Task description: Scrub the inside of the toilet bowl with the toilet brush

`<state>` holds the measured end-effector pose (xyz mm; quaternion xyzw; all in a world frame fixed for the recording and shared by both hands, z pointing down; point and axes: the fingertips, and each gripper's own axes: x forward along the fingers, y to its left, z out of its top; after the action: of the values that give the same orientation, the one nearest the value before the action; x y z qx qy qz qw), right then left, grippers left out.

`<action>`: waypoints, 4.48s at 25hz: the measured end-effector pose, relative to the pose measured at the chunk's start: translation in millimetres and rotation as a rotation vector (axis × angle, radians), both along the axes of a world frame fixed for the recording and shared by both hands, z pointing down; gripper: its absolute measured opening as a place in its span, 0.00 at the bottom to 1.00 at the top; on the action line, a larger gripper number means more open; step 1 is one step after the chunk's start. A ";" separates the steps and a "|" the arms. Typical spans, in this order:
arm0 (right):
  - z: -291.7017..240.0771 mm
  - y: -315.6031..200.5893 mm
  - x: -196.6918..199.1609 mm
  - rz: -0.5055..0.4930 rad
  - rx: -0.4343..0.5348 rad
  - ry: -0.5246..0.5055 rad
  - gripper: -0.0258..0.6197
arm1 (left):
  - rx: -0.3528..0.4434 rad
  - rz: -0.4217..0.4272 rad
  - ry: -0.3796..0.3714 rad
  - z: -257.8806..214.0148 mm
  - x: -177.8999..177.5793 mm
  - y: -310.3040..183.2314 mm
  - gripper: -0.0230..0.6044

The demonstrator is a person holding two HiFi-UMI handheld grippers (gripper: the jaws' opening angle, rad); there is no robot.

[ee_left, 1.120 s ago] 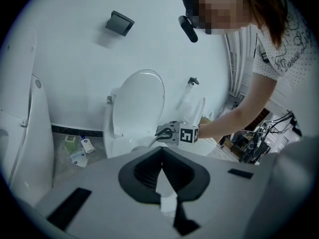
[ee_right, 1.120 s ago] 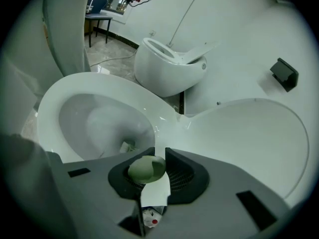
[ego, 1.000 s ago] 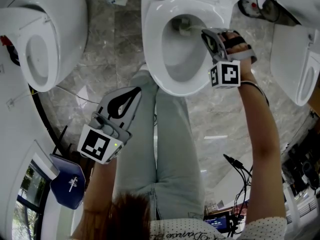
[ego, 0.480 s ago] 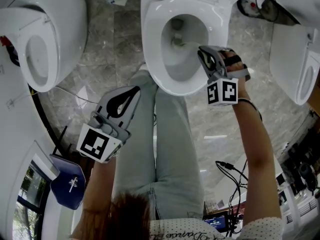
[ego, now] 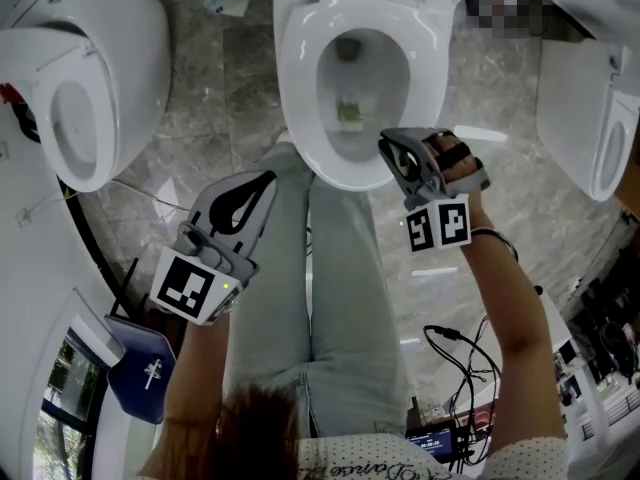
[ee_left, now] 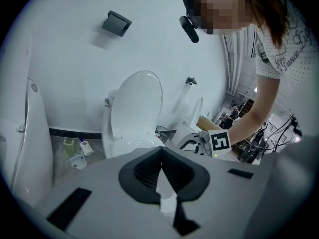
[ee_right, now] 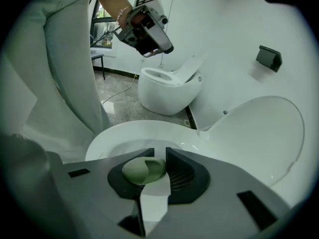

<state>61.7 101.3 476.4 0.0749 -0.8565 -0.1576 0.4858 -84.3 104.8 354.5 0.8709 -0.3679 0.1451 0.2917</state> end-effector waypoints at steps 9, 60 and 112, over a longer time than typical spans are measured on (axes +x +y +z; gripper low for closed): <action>-15.8 -47.7 -13.6 0.355 -0.152 -0.250 0.18 | 0.002 0.026 -0.004 -1.6 5.3 -2.3 0.04; -21.1 3.2 32.7 -0.077 -0.054 0.114 0.16 | 0.024 0.029 0.010 -18.1 11.2 -12.2 0.04; -425.8 -25.6 95.0 0.816 0.340 -0.360 0.16 | 0.474 0.010 -0.026 -322.0 40.9 -79.3 0.04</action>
<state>156.7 75.7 50.6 0.5098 -0.7896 -0.0765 0.3328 -43.4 25.5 32.5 0.9149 -0.3911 0.0675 0.0736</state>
